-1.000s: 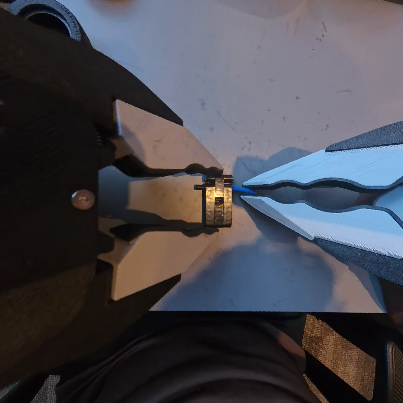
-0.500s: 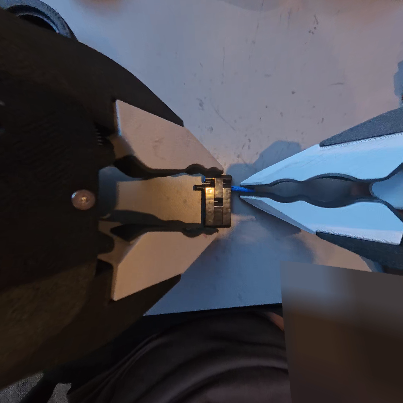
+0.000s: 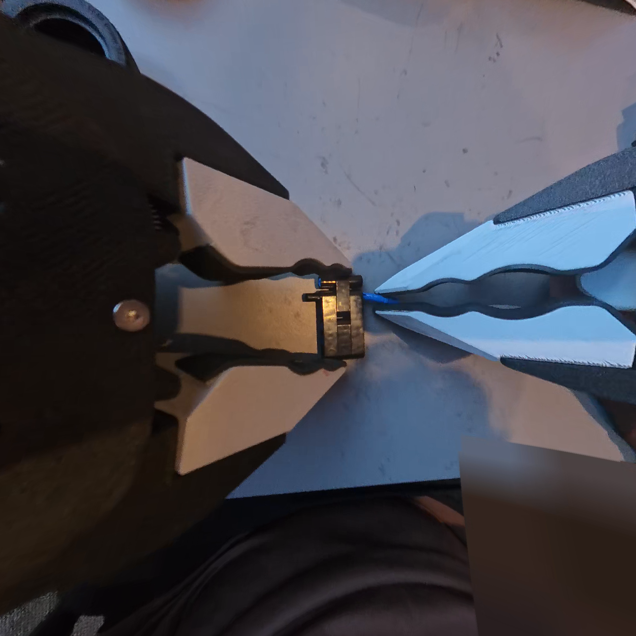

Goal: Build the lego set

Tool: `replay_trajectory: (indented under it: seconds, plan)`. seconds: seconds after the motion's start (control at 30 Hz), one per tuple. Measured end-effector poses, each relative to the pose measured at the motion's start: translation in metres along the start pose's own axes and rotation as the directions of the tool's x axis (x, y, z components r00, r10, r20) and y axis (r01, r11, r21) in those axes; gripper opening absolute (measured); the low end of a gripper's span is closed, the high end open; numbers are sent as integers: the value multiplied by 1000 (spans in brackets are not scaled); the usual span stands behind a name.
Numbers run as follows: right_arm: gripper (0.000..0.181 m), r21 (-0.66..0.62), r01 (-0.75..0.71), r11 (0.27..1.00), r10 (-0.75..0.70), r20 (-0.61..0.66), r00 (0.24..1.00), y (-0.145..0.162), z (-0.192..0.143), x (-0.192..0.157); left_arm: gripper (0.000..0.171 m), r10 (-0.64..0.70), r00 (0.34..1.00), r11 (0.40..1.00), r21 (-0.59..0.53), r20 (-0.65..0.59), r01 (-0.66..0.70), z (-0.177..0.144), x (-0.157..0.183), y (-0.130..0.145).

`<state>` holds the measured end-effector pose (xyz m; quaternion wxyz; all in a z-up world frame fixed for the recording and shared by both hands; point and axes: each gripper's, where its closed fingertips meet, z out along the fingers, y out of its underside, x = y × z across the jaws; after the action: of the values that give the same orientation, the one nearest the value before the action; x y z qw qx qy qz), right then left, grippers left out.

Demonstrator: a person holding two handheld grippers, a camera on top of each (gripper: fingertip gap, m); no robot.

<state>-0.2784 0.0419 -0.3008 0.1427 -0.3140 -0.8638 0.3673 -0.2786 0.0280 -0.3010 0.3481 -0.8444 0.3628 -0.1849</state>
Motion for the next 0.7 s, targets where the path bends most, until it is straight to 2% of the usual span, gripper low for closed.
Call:
replay_trajectory:
  seconds: [0.43, 0.7]
  plan:
    - [4, -5, 162, 987, -162, -75, 984, -2, 1, -1, 46, 68, 995, 998, 1, -66, -68, -4, 3, 4]
    - [4, -4, 107, 994, -107, -65, 992, -3, 2, 1, 47, 74, 995, 997, 0, -67, -74, -5, 3, 4]
